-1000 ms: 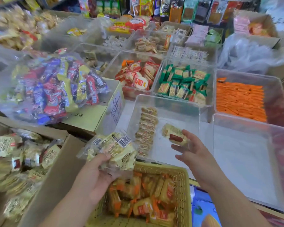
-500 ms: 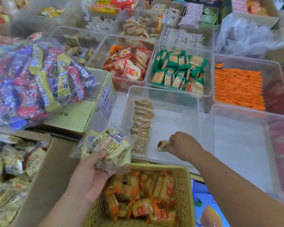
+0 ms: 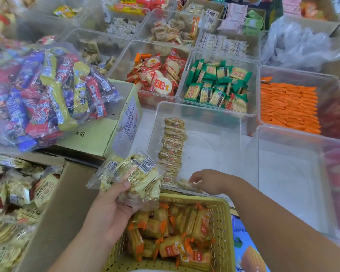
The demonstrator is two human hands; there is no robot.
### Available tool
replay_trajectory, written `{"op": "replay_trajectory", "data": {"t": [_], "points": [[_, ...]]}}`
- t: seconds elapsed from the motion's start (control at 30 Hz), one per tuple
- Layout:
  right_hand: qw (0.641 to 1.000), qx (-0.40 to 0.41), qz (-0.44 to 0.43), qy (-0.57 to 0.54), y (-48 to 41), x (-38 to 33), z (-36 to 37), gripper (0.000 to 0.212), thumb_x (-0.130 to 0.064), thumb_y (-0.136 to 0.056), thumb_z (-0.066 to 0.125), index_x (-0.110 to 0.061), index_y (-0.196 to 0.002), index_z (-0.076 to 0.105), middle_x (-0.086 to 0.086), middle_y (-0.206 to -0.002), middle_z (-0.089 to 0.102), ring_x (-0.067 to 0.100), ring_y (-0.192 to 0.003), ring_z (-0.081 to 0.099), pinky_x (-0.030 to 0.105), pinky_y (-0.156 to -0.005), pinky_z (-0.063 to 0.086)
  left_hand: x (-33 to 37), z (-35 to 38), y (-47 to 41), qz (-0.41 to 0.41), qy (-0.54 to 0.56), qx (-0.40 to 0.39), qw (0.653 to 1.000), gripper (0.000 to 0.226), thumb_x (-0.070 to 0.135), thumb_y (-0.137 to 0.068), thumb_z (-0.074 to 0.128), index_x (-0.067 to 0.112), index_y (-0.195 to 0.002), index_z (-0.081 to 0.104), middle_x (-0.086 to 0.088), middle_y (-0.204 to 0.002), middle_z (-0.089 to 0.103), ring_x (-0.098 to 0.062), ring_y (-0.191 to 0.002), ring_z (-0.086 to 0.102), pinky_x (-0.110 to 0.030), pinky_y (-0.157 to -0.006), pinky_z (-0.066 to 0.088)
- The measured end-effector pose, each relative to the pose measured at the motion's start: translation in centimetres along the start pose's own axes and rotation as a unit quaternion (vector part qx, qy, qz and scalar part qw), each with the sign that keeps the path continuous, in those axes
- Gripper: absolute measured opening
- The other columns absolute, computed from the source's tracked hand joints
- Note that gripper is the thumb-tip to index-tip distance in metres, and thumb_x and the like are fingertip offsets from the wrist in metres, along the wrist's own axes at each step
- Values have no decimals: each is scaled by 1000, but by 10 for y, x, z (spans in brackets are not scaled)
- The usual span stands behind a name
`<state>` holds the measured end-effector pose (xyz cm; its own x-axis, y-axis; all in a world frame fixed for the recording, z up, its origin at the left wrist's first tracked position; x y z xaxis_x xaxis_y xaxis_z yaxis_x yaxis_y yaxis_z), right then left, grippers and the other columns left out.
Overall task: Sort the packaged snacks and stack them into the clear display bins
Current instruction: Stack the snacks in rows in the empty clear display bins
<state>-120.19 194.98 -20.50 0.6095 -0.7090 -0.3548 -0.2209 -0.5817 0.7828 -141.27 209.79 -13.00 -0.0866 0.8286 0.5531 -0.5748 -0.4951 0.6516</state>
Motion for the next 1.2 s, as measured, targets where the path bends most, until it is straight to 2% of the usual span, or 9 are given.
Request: {"op": "replay_trajectory", "data": {"t": [0.1,0.27,0.4,0.53,0.63,0.8,0.93,1.07,1.2], "points": [[1000,-10,-6,-10,1,3,3,40,-16,-106,39,-25,-142,52,3,-147,54,24,-127,52,33,-103,42,-2,-2,1,-9,4,11,1000,45,1,-72,71,12,-113,54,-25,-138,62,-46,-117,54,-79,-96,43],[999,-27,-26,30,1,-3,9,44,-22,-110,37,-32,-153,39,3,-154,48,24,-132,50,32,-101,38,-1,6,12,-5,13,1,1000,42,3,-72,72,5,-113,62,-20,-120,65,-30,-71,66,-75,-97,45],[999,30,-15,6,8,-9,-6,45,-30,-110,37,-26,-155,38,4,-159,41,25,-142,42,33,-112,32,-2,9,18,-10,34,-7,999,75,1,-72,75,5,-142,49,-19,-109,61,-33,-82,61,-71,-113,33],[972,195,-79,-108,45,-41,-47,48,-27,-103,52,-33,-150,44,-4,-152,49,15,-131,51,31,-106,41,-2,7,21,-6,29,2,1000,63,2,-70,76,3,-130,57,-18,-105,65,-37,-91,62,-71,-110,35],[923,173,-251,-233,91,-93,-49,80,-20,-87,65,-59,-148,32,-31,-154,31,-6,-134,42,27,-104,47,1,8,24,-6,3,10,1000,27,5,-71,75,8,-97,68,-16,-81,66,-38,-76,62,-80,-102,37],[905,218,-332,-150,127,-136,-43,80,-18,-85,77,-53,-148,41,-33,-163,13,-11,-148,16,23,-112,36,0,22,32,-37,-110,-6,993,62,12,-71,77,-2,-130,63,-33,-123,67,-55,-119,61,-74,-98,46],[899,288,-297,-144,129,-129,-40,68,-27,-86,80,-51,-142,50,-31,-160,23,-11,-145,24,22,-110,41,4,31,32,-29,-146,-32,988,64,23,-70,84,6,-129,66,-19,-110,76,-39,-92,75,-67,-88,56],[883,355,-259,-163,130,-112,-37,53,-41,-93,70,-48,-142,51,-28,-152,41,-13,-137,36,7,-108,30,-6,34,32,-54,-145,-65,986,62,22,-75,88,6,-131,66,-23,-124,71,-42,-107,72,-53,-72,63],[848,370,-192,-329,128,-82,-40,27,-65,-94,48,-56,-119,55,-21,-107,68,-6,-103,61,9,-78,44,-20,32,29,-79,-181,-56,979,21,3,-81,79,-2,-101,79,-31,-121,70,-51,-109,68,-72,-85,55]]}}
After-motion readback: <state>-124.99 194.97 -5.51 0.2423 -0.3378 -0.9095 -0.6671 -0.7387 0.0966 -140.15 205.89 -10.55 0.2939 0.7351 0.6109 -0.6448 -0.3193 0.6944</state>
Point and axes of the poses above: each hand's wrist, its own y-axis away from the middle knuckle, its own z-axis out of the palm, x = y × z, the point moved 10 cm from there along -y, towards the middle knuckle
